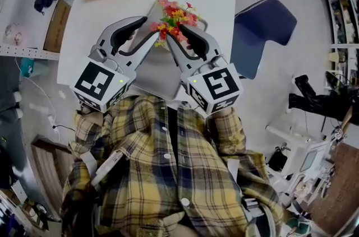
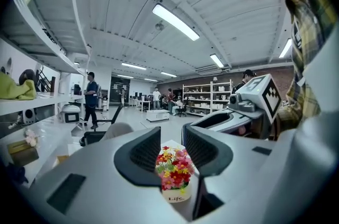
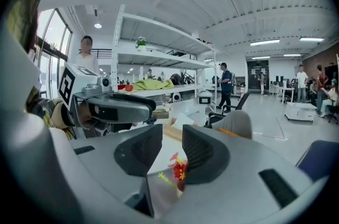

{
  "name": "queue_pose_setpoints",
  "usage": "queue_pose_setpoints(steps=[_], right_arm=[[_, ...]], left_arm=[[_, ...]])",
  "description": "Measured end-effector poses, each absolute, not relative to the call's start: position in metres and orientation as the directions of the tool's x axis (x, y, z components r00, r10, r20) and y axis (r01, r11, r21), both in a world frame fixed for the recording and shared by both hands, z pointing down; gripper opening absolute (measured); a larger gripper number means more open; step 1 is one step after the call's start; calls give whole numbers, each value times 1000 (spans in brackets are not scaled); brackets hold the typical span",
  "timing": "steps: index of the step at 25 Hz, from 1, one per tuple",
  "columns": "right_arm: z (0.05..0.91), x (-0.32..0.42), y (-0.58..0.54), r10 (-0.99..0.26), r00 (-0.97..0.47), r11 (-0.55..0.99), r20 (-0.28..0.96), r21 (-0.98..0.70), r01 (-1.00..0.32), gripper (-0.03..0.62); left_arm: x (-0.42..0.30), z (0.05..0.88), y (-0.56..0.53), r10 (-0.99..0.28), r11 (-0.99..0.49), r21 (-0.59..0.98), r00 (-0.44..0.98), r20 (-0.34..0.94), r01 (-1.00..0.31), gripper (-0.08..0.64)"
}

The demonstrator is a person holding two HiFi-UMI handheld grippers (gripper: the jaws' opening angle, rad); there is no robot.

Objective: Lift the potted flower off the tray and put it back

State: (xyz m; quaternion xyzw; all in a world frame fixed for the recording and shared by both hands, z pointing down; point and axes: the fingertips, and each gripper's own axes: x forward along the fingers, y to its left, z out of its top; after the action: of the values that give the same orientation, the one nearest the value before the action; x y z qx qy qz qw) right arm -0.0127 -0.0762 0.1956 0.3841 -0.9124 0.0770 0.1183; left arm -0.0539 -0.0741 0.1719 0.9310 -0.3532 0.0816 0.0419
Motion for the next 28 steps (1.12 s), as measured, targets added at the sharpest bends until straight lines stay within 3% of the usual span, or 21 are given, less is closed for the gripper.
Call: queue_pose_setpoints(steps=[4, 10, 19, 28], right_arm=[[177, -22, -73, -694, -682, 697, 232, -25, -717, 36], [166, -35, -65, -686, -700, 709, 199, -31, -704, 0], [161, -48, -58, -670, -718, 726, 190, -37, -687, -3], [163, -50, -56, -664, -723, 732, 191, -32, -681, -3]], left_arm=[[-64, 163, -68, -684, -717, 19, 709, 174, -697, 123], [-76, 159, -59, -715, -686, 22, 679, 164, -727, 78], [-82, 158, -49, -729, -669, 31, 663, 171, -743, 8], [-80, 159, -45, -725, -671, 24, 664, 183, -741, 8]])
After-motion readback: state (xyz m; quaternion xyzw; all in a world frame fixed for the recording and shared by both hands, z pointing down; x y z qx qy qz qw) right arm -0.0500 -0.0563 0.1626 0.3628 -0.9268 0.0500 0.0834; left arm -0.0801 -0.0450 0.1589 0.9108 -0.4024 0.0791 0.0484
